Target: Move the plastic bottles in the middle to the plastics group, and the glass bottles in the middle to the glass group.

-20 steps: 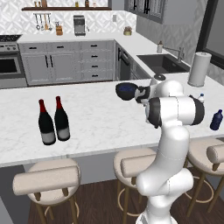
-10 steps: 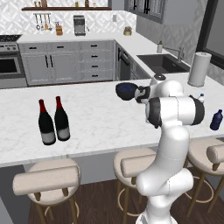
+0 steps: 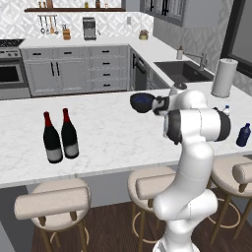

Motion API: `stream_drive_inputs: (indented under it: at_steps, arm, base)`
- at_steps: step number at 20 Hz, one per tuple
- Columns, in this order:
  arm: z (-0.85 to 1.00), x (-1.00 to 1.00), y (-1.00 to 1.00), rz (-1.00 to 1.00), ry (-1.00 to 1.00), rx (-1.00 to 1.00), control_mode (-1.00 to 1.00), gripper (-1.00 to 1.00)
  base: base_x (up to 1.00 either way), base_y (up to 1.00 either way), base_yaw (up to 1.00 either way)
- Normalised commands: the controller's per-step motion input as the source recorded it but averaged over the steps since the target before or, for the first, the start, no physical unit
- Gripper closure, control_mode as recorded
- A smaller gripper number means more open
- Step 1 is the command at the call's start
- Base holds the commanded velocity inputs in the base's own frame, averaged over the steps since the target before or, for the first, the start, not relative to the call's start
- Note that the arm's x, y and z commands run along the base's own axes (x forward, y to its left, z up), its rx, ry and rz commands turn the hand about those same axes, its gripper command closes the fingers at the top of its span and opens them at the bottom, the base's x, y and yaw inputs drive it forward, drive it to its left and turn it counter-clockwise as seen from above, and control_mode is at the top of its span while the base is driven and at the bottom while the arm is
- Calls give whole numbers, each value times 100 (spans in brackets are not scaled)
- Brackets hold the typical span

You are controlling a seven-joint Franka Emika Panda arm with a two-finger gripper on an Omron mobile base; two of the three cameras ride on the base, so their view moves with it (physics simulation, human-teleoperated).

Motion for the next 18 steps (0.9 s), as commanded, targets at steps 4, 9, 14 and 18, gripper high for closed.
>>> stream_drive_inputs:
  at_steps: [4, 9, 14, 18]
  arm:
    - [28, -7, -6, -2, 0, 0, -100, 100]
    - [29, -10, -26, -10, 0, 0, -100, 100]
    - [26, -1, -59, -23, 0, 0, -100, 100]
    - [4, -6, -94, -24, 1, 0, -100, 100]
  base:
    - [0, 0, 0]
    - [0, 0, 0]
    - [0, 0, 0]
    - [0, 0, 0]
